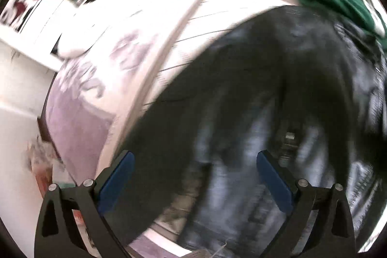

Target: Fold large clothes

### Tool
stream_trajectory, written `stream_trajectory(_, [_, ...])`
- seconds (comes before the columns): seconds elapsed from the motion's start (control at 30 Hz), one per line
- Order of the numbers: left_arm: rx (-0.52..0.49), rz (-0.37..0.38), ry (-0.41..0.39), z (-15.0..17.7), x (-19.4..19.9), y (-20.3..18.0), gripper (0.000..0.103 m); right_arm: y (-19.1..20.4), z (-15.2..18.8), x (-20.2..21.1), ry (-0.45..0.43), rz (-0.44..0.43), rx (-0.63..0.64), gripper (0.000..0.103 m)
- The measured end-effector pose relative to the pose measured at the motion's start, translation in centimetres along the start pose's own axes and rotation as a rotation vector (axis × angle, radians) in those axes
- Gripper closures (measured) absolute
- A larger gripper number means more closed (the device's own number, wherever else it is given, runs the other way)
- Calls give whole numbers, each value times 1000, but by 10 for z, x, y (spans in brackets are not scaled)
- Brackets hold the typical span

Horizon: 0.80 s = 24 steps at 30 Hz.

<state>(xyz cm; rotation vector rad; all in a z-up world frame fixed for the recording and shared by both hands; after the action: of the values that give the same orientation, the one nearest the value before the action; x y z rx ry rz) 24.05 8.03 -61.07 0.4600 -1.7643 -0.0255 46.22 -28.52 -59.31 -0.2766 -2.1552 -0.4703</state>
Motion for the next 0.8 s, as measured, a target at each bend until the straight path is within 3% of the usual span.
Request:
stream_trajectory(0.1, [27,-13,22,-6,-17,23,0,106,64,-63,128,-7,351,98])
stream_trajectory(0.2, [35,-12,30,-4,-26,42,0,159,126,-115,275,7,586,98])
stream_trajectory(0.27, [36,-2,29,-1,-25,49,0,166,159,-129,370,-4,628,89])
stream_trajectory(0.33, [35,7,30,1,-22,52,0,162,173,-128,479,-93,543,68])
stream_trajectory(0.37, [36,19,34,2,-21,53,0,157,175,-122,521,-131,488,63])
stream_trajectory(0.43, [37,30,39,5,-16,50,0,128,164,-98,542,-187,340,41])
stream_trajectory(0.5, [35,37,39,6,-10,43,0,91,151,-75,512,-168,236,40])
stream_trajectory(0.63, [23,17,27,9,-4,24,0,-30,138,-50,433,70,135,33])
stream_trajectory(0.7, [24,12,31,12,-2,11,0,-80,157,-71,512,165,173,33])
stream_trajectory(0.73, [26,8,33,15,-2,6,0,-88,153,-85,564,170,187,33])
stream_trajectory(0.77, [28,2,39,18,-2,2,0,-104,167,-100,625,162,201,41])
stream_trajectory(0.8, [34,-3,48,22,-1,0,0,-115,167,-103,618,148,186,48])
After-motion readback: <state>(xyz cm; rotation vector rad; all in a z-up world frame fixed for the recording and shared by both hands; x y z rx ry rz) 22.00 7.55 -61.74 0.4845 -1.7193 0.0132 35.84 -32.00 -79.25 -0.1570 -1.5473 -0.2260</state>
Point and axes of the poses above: each gripper's, at about its wrist camera, not at the fingertips, and x roughly against the way its jaws point, y to its left, z to its underside, the point moved 9 cm from there along -x, roughly the way its jaws point
